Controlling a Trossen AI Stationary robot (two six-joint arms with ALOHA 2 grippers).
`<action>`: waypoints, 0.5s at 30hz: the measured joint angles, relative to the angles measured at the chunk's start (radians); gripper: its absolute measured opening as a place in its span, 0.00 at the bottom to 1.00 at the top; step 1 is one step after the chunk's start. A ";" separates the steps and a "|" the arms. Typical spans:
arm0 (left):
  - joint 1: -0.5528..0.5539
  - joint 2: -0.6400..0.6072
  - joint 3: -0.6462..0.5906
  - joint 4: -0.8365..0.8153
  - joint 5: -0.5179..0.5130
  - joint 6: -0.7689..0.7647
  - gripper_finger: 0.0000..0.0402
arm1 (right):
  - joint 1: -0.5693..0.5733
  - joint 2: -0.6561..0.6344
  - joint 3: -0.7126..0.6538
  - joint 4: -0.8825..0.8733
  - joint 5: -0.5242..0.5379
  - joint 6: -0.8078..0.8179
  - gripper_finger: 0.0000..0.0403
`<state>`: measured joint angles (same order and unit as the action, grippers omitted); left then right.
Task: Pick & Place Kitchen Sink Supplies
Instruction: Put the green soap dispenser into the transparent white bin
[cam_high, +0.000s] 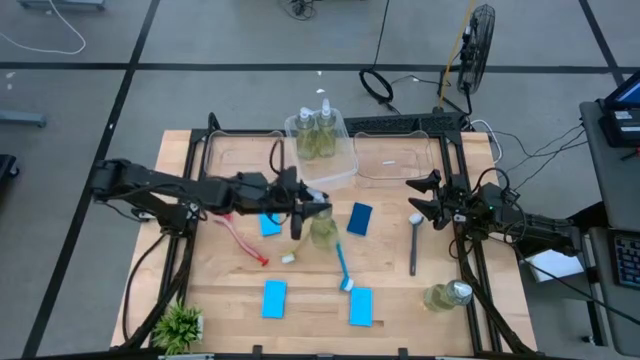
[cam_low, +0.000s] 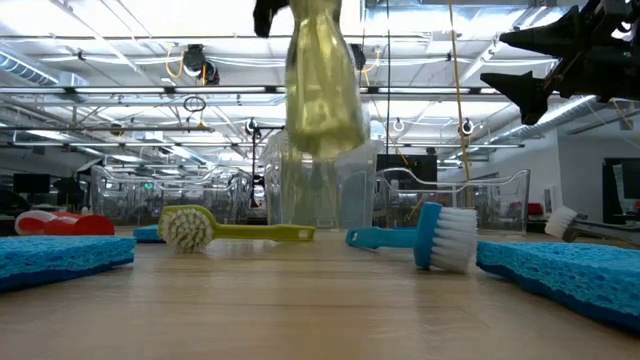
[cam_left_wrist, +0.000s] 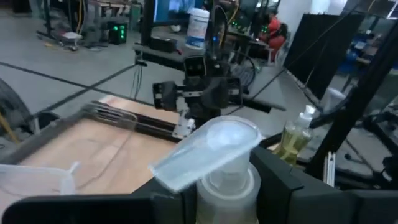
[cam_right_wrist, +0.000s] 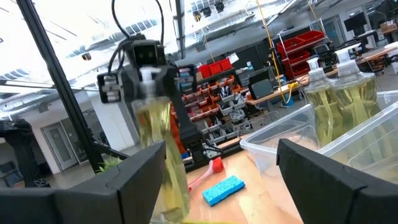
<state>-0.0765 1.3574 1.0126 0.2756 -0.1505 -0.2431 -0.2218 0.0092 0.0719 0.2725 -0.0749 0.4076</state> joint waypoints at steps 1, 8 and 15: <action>0.000 -0.012 0.020 -0.038 -0.006 0.016 0.28 | 0.000 0.001 0.000 0.002 0.000 0.000 0.73; 0.016 -0.013 0.201 -0.200 -0.069 0.135 0.28 | 0.000 0.002 0.000 0.003 0.000 -0.002 0.73; 0.070 -0.008 0.286 -0.231 -0.084 0.163 0.28 | 0.000 0.002 0.000 0.020 0.000 0.001 0.73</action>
<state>-0.0067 1.3491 1.2985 0.0443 -0.2343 -0.0800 -0.2218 0.0113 0.0721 0.2926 -0.0750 0.4082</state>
